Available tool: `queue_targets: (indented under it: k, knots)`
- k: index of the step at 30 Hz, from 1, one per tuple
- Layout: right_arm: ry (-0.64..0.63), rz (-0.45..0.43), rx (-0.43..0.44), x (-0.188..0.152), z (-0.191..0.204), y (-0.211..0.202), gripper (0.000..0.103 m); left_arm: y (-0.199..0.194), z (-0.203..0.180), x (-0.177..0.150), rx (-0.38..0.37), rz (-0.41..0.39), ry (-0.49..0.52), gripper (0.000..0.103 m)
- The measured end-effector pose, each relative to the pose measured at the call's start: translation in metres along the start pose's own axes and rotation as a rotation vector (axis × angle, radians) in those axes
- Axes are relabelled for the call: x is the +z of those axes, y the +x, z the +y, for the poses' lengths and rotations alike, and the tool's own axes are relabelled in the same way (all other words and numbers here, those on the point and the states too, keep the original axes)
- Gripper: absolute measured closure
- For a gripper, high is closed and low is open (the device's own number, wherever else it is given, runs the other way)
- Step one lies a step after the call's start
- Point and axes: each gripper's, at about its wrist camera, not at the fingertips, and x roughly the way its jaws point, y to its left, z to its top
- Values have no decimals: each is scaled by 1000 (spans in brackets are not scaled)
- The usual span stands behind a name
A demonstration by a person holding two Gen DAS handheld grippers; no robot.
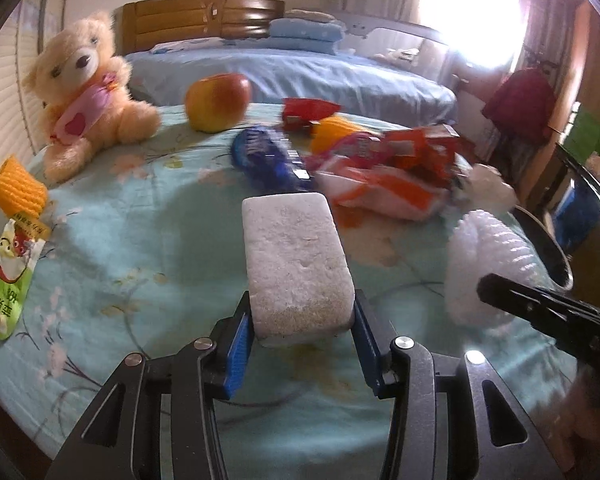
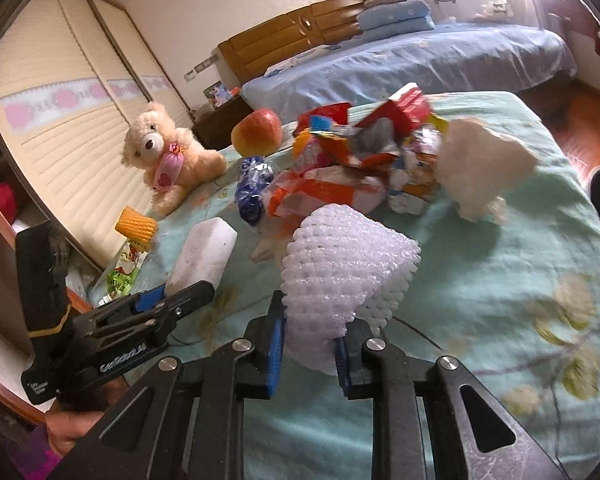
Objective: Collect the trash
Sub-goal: 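Carry the foam net with the right tool while the left tool carries the sponge block to the bin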
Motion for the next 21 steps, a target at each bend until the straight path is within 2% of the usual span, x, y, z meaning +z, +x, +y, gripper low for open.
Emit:
queue_targets:
  k: [8, 21]
  knots:
    - [43, -38, -47, -9, -25, -32, 82, -18, -40, -6, -67, -6, 78, 58]
    - [116, -93, -136, -15, -77, -76, 82, -11, -93, -1, -140, 15, 181, 58]
